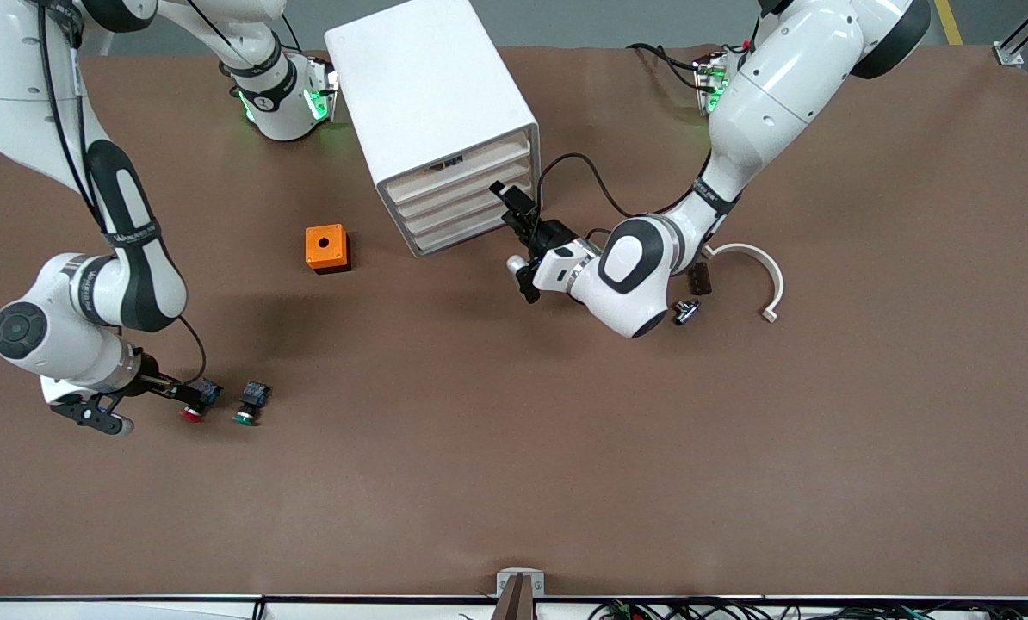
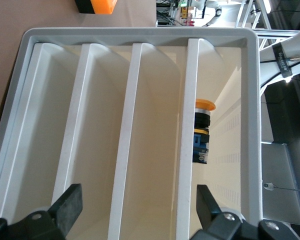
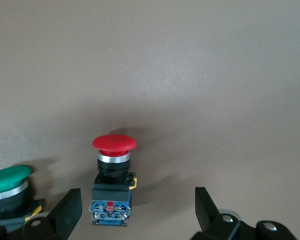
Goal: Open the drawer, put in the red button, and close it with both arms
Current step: 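Hold the handle with the left gripper while the right gripper grasps the button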
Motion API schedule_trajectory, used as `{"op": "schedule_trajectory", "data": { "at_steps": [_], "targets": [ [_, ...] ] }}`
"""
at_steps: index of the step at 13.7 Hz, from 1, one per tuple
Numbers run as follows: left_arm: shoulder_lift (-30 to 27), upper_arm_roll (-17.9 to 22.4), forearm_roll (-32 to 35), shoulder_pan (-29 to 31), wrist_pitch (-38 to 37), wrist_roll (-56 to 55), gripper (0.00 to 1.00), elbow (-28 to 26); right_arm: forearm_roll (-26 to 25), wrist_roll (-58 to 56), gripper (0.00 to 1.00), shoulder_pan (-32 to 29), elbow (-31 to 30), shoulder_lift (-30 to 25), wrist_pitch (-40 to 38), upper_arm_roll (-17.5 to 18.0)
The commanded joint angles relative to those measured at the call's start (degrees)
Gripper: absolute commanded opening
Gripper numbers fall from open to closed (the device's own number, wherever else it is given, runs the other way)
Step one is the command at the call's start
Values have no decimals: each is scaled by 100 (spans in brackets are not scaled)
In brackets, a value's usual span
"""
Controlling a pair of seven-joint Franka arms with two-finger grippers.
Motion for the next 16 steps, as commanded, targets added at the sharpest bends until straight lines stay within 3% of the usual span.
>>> {"op": "schedule_trajectory", "data": {
  "at_steps": [1,7,9,14,15,16],
  "targets": [
    [144,1,-334,-184,132,355,100,12,184,291,100,53,-7,100,171,29],
    [303,1,-616,-456,457,795,100,-6,422,299,100,79,-7,268,286,29],
    [303,1,-669,-544,536,839,100,-32,422,299,86,88,-7,329,277,29],
    [303,1,-976,-702,703,1094,82,-120,422,291,36,115,-7,338,225,29],
    [311,1,-1038,-764,756,1094,76,-120,422,273,28,115,-7,329,216,29],
    [311,1,-1090,-799,800,1138,62,-129,422,256,21,123,-7,329,198,29]
  ]
}}
